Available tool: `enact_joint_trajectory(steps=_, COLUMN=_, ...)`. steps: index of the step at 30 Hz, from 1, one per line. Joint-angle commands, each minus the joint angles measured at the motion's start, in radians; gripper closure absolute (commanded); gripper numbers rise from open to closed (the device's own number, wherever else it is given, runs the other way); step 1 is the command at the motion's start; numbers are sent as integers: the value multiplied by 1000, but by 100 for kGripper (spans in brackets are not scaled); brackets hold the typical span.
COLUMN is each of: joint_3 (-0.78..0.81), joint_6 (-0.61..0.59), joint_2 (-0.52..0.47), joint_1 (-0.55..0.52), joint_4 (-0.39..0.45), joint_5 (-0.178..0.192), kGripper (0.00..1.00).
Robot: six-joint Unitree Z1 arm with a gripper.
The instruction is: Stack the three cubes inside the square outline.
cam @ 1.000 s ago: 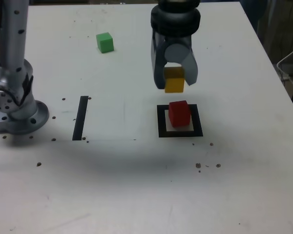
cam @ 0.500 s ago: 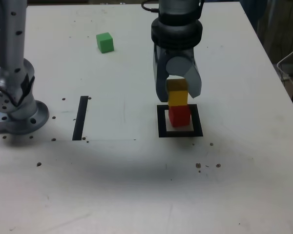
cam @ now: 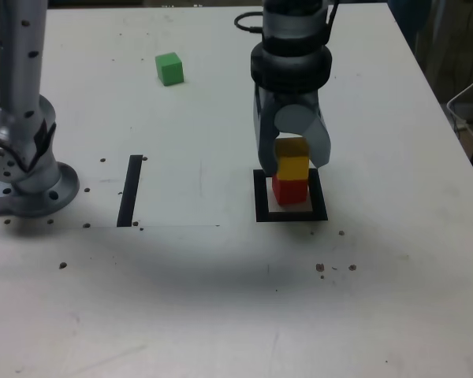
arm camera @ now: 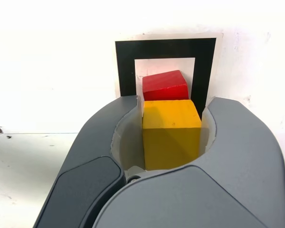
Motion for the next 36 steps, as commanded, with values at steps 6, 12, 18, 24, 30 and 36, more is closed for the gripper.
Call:
enact_joint_trajectory(steps=6, joint_3=18, joint_6=-1, joint_2=2, joint_1=5, joint_4=-11, joint_5=7, kGripper=81)
enact_joint_trajectory(steps=12, joint_3=21, joint_6=1, joint_2=2, joint_1=5, joint_4=-8, joint_5=-3, kGripper=71)
enact_joint_trajectory(steps=18, joint_3=14, joint_6=17, joint_2=3, joint_1=7, joint_4=3, joint_5=-9, kGripper=52)
enact_joint_trajectory(steps=24, joint_3=11, joint_6=37, joint_2=1, joint_1=7, joint_4=-2, joint_5=-17, kGripper=26)
enact_joint_trajectory(steps=30, joint_3=13, joint_6=42, joint_2=-4, joint_1=7, joint_4=-3, joint_5=-18, kGripper=1)
enact_joint_trajectory(steps=36, joint_3=15, joint_6=44, joint_2=-35, joint_1=7, joint_4=22, joint_5=-16, kGripper=0)
